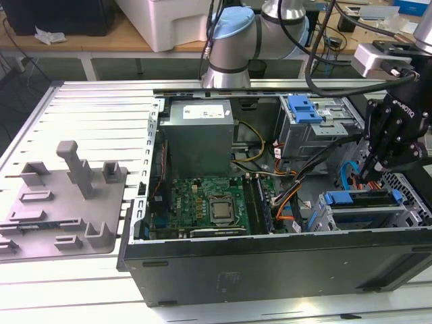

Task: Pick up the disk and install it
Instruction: 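Insert the second disk wire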

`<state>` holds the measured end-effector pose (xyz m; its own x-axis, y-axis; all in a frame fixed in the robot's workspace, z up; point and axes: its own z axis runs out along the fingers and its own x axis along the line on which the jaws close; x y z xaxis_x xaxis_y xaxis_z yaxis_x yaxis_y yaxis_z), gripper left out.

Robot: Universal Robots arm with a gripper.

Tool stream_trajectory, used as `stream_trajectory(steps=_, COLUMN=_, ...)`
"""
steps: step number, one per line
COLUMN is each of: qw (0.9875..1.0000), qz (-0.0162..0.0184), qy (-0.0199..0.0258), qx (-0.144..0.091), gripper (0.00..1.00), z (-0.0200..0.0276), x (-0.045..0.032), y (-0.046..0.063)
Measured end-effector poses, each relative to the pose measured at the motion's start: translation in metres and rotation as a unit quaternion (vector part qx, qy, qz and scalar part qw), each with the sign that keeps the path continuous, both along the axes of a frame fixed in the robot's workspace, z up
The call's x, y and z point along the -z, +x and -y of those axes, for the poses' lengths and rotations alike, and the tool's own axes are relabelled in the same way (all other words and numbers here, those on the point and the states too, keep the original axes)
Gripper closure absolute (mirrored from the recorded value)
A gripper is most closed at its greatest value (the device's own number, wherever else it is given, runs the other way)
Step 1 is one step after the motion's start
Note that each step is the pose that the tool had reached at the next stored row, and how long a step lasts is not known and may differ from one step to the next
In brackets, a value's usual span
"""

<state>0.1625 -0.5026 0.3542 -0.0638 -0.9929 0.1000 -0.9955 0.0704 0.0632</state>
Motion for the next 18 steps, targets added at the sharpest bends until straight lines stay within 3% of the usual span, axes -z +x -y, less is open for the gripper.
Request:
stream_trajectory(steps=9, qw=1.0000, qz=-0.0001, qy=0.0000, qx=0.000, gripper=0.84, z=0.0010, x=0.0000, y=0.0001)
stream_trajectory(steps=15, qw=1.0000, qz=-0.0001, qy=0.0000, qx=0.000, gripper=0.84, z=0.0086, x=0.0001, y=0.0001)
stream_trajectory(steps=18, qw=1.0000, qz=-0.0001, qy=-0.0001, qx=0.000, gripper=0.84, z=0.0092, x=0.0006, y=0.0001)
